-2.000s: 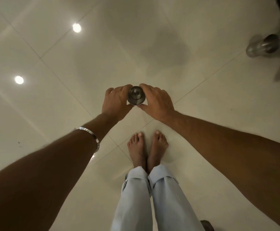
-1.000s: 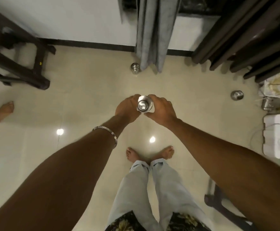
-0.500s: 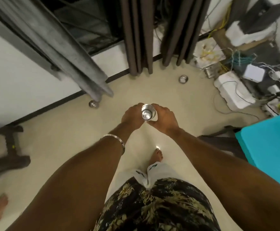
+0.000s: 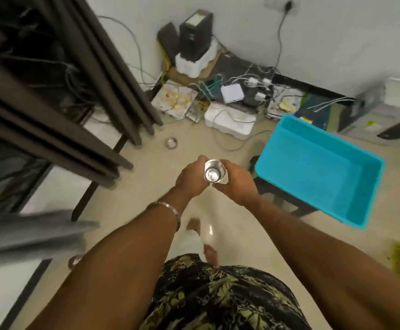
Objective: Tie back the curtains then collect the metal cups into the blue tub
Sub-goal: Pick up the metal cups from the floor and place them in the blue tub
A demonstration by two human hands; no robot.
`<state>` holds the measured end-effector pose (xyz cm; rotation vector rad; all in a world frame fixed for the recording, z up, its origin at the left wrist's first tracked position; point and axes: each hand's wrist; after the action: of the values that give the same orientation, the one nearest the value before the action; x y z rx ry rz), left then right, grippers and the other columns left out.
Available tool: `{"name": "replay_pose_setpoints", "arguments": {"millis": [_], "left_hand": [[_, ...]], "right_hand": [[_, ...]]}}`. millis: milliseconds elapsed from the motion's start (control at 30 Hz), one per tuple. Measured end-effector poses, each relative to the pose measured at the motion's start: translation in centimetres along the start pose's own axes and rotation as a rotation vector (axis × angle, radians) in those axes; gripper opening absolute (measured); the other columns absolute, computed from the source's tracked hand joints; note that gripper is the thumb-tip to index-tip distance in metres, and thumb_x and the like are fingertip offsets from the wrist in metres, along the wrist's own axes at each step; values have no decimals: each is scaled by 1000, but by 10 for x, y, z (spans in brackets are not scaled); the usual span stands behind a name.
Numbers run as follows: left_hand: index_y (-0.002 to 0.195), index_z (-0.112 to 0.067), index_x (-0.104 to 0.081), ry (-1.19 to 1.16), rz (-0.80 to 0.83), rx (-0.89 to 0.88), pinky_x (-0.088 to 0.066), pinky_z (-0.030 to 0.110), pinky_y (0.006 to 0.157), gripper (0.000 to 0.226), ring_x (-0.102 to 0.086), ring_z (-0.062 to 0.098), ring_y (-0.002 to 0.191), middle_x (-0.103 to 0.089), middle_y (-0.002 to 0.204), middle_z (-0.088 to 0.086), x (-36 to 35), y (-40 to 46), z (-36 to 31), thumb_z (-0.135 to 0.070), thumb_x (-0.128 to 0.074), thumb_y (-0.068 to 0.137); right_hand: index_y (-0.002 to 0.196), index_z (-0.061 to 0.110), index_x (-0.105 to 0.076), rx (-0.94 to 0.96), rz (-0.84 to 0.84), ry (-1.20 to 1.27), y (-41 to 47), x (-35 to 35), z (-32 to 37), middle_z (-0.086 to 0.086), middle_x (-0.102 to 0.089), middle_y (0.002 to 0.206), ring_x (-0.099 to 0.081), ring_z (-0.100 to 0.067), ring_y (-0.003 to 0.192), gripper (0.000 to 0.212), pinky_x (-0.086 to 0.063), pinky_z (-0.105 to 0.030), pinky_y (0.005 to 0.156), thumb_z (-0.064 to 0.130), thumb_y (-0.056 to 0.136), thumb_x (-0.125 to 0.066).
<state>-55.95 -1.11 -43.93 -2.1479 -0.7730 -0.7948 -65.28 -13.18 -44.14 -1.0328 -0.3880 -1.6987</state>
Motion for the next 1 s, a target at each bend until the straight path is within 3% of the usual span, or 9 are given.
{"name": "replay_pose_setpoints", "arguments": {"millis": [133, 233, 367, 533, 667, 1000], "left_hand": [[112, -16, -47, 26, 99, -158, -50, 39, 78, 37, -62, 32, 97, -64, 109, 8, -10, 43, -49, -25, -68, 83], [114, -17, -50, 70, 146, -282, -47, 35, 80, 38, -60, 30, 101, -54, 119, 7, -22, 68, -81, -26, -69, 83], [123, -13, -50, 149, 195, -381, -47, 39, 85, 46, -59, 32, 105, -51, 124, 12, -46, 90, -117, -22, -71, 83], [120, -19, -52, 155, 249, -374, -52, 41, 90, 42, -61, 27, 103, -53, 122, 7, -81, 118, -152, -29, -70, 85], [121, -18, -52, 182, 264, -367, -52, 43, 92, 40, -61, 29, 105, -52, 122, 8, -109, 140, -168, -22, -70, 85], [129, -16, -51, 186, 334, -302, -50, 38, 98, 45, -60, 26, 110, -53, 126, 8, -162, 191, -165, -18, -69, 88]], "right_hand": [[125, 24, -55, -175, -80, -1, 3, 34, -32, 1, -68, 113, -66, -25, 97, 59, -52, -37, 79, 27, 71, -80], [119, 29, -57, -301, -235, 138, 4, 47, -51, 4, -70, 112, -66, -23, 97, 48, -53, -40, 83, 40, 76, -76], [119, 27, -55, -399, -299, 235, 3, 57, -84, 3, -68, 114, -65, -23, 100, 48, -53, -45, 86, 39, 76, -75], [116, 23, -58, -474, -315, 219, 17, 67, -133, 2, -67, 110, -65, -21, 97, 41, -53, -37, 85, 32, 80, -75], [115, 22, -57, -462, -317, 257, 30, 70, -171, 3, -66, 109, -63, -19, 97, 39, -52, -35, 84, 31, 81, -74], [116, 19, -57, -532, -251, 296, 69, 39, -235, 1, -65, 111, -60, -19, 99, 44, -49, -32, 82, 23, 77, -77]]}}
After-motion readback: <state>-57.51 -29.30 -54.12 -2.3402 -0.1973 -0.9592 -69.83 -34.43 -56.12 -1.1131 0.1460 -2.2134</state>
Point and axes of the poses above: each hand's wrist, its own y-axis towards the middle knuckle, its own x-axis out of the back of the hand, z = x × y
